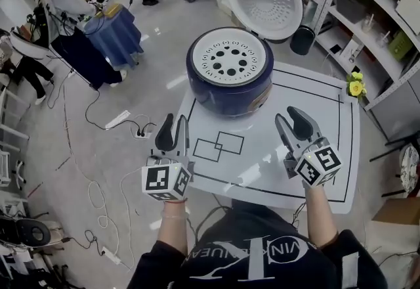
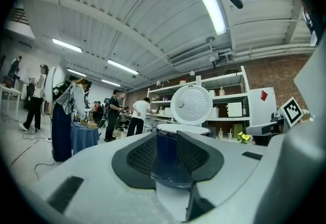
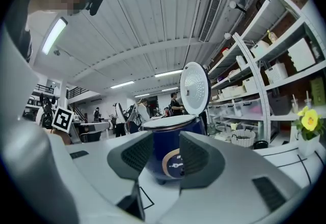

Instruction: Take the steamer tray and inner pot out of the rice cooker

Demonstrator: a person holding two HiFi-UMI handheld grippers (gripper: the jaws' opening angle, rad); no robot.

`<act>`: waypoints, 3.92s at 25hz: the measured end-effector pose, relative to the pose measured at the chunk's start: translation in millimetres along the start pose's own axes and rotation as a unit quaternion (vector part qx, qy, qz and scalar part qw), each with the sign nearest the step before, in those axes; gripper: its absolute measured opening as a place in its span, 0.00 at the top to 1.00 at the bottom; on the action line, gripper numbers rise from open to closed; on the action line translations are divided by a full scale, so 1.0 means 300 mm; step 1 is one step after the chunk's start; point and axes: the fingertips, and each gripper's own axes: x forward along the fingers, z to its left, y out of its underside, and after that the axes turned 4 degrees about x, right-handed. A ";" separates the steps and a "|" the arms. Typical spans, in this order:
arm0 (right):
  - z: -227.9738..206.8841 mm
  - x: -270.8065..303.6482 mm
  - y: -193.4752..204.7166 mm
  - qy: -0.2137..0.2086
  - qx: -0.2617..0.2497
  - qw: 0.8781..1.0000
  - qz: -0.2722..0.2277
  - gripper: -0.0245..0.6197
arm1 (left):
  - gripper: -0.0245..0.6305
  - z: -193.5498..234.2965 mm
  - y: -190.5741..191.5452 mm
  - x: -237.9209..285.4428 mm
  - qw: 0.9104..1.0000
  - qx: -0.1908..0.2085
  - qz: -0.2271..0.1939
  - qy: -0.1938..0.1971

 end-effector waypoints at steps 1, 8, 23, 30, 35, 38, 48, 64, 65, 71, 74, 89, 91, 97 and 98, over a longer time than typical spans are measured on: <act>-0.008 0.015 -0.006 0.001 0.000 1.000 -0.001 0.74 | 0.82 0.002 -0.004 0.025 1.000 0.000 -0.001 0.003; -0.047 0.117 -0.050 -0.003 -0.006 1.000 0.001 0.74 | 0.82 0.014 -0.028 0.160 1.000 -0.004 -0.007 0.009; -0.114 0.293 -0.180 0.030 -0.018 0.999 0.012 0.74 | 0.78 0.033 -0.077 0.388 0.999 0.009 0.012 0.053; -0.164 0.445 -0.192 0.090 -0.033 0.993 0.064 0.74 | 0.75 0.087 -0.095 0.533 0.996 0.013 0.031 0.088; -0.206 0.587 -0.156 0.136 -0.061 0.982 0.118 0.68 | 0.74 0.130 -0.085 0.624 0.992 0.028 0.041 0.114; -0.226 0.641 -0.120 0.163 -0.097 0.966 0.174 0.65 | 0.74 0.142 -0.080 0.658 0.990 0.032 0.042 0.131; -0.298 0.704 -0.062 0.217 -0.166 0.918 0.287 0.68 | 0.74 0.150 -0.046 0.719 0.986 0.020 0.049 0.160; -0.305 0.719 -0.157 0.223 -0.242 0.914 0.238 0.85 | 0.73 0.163 -0.055 0.709 0.985 0.005 0.045 0.166; -0.297 0.722 -0.167 0.221 -0.251 0.913 0.235 0.85 | 0.73 0.163 -0.057 0.709 0.985 0.003 0.044 0.169; -0.253 0.697 -0.237 0.211 -0.213 0.942 0.147 0.86 | 0.72 0.142 -0.070 0.711 0.980 -0.004 0.043 0.192; -0.236 0.680 -0.302 0.211 -0.216 0.948 0.102 0.87 | 0.72 0.118 -0.092 0.727 0.977 0.000 0.042 0.210; -0.118 0.524 -0.423 0.212 -0.189 0.958 -0.043 0.88 | 0.80 0.030 -0.102 0.721 0.968 0.027 0.049 0.246; -0.093 0.514 -0.441 0.217 -0.186 0.957 -0.055 0.88 | 0.81 0.043 -0.129 0.713 0.968 0.025 0.037 0.246; -0.014 0.458 -0.488 0.221 -0.192 0.952 -0.093 0.88 | 0.81 0.037 -0.168 0.668 0.967 0.009 0.007 0.254; -0.021 0.419 -0.493 0.224 -0.192 0.950 -0.100 0.89 | 0.82 0.003 -0.172 0.655 0.966 0.009 0.002 0.257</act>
